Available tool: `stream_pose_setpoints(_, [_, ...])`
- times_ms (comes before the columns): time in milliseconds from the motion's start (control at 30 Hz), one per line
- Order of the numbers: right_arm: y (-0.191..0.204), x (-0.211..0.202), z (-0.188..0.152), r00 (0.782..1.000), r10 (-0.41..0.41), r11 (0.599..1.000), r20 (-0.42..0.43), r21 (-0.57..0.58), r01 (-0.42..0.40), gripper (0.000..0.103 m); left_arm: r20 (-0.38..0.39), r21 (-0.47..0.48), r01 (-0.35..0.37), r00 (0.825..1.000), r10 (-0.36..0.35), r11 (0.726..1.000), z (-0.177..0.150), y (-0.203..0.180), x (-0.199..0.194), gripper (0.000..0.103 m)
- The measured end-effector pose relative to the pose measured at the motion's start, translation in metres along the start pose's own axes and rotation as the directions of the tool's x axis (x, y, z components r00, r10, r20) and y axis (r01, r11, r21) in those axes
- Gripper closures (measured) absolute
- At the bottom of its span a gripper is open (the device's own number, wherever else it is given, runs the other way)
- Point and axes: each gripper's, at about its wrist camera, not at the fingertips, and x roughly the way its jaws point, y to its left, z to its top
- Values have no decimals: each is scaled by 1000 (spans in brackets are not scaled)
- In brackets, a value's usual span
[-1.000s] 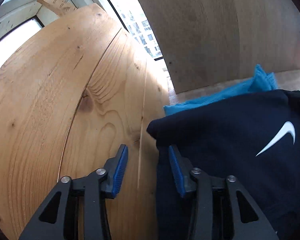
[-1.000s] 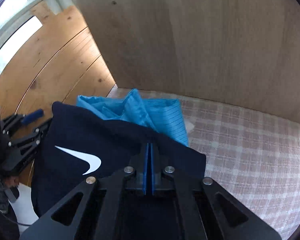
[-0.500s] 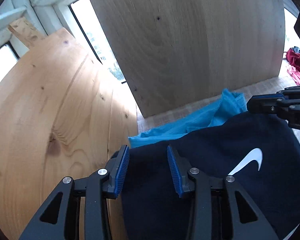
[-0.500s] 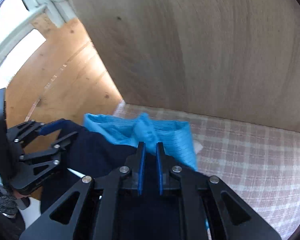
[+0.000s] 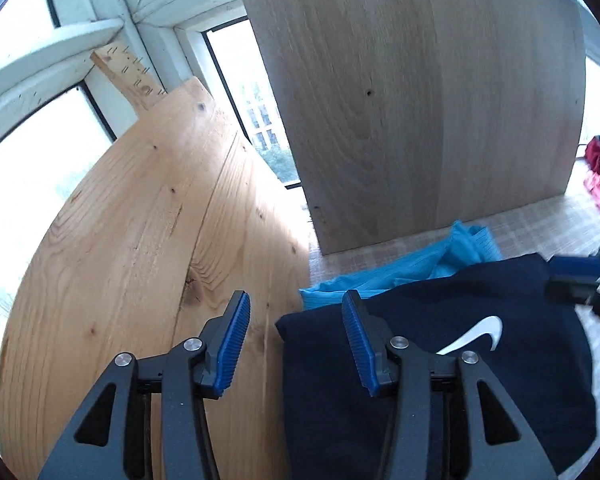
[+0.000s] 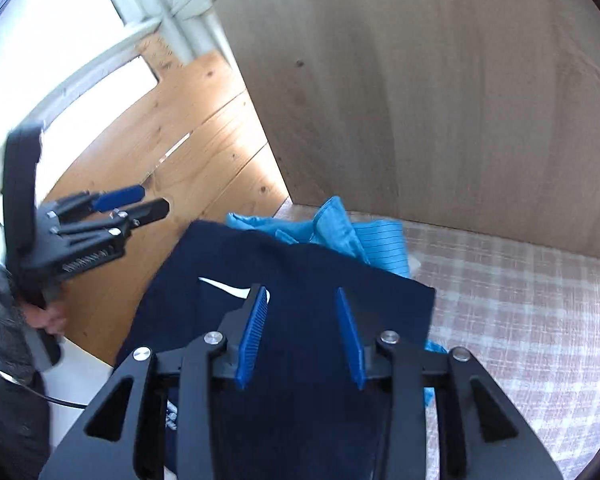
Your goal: Fold clothes
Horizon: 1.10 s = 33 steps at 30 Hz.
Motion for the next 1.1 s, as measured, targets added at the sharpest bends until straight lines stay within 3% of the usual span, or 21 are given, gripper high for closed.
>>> stream_pose_setpoints(33, [-2, 14, 0, 998, -64, 998, -30, -18, 63, 67, -18, -2, 6, 1000, -6, 1000, -6, -2, 2, 56])
stream_pose_setpoints(100, [-21, 35, -1, 988, -108, 992, -114, 56, 115, 67, -53, 9, 11, 999, -11, 1000, -22, -10, 9, 56])
stream_pose_setpoints(200, [-36, -3, -3, 999, -37, 980, -27, 194, 42, 67, -104, 23, 13, 994, -11, 1000, -52, -21, 9, 56])
stream_pose_setpoints(333, [-9, -66, -44, 997, 25, 993, 67, 110, -33, 67, -27, -77, 31, 999, -33, 997, -96, -15, -37, 55])
stream_pose_setpoints(433, [6, -70, -95, 998, 56, 995, 7, 79, -57, 67, -13, -132, 38, 999, -40, 990, -137, -10, -63, 56])
stream_pose_setpoints(533, [25, -69, -141, 998, -26, 999, -51, -45, 23, 67, -69, -124, 47, 996, -56, 991, -175, -13, -66, 55])
stream_pose_setpoints(633, [27, -72, -164, 973, -201, 973, -114, -138, 185, 67, -128, -99, 11, 991, -23, 995, -201, -15, -67, 54])
stream_pose_setpoints(733, [13, -121, -165, 987, -158, 987, -30, -15, 158, 67, -87, -151, -15, 996, 2, 988, -209, -10, -101, 56])
stream_pose_setpoints(833, [18, -176, -169, 987, -134, 990, 88, 48, 130, 61, -3, -232, 27, 1000, -28, 972, -211, -12, -152, 53])
stream_pose_setpoints(900, [25, -202, -173, 988, -69, 997, 137, 27, 66, 37, 39, -240, 16, 999, -7, 971, -214, -25, -181, 45])
stream_pose_setpoints(1000, [37, -228, -181, 989, -64, 998, 131, -21, 67, 36, 67, -256, -101, 990, 122, 961, -222, -48, -217, 43])
stream_pose_setpoints(1100, [48, -252, -194, 983, -122, 987, 136, -87, 135, 34, 82, -331, -117, 985, 152, 936, -237, -58, -256, 43])
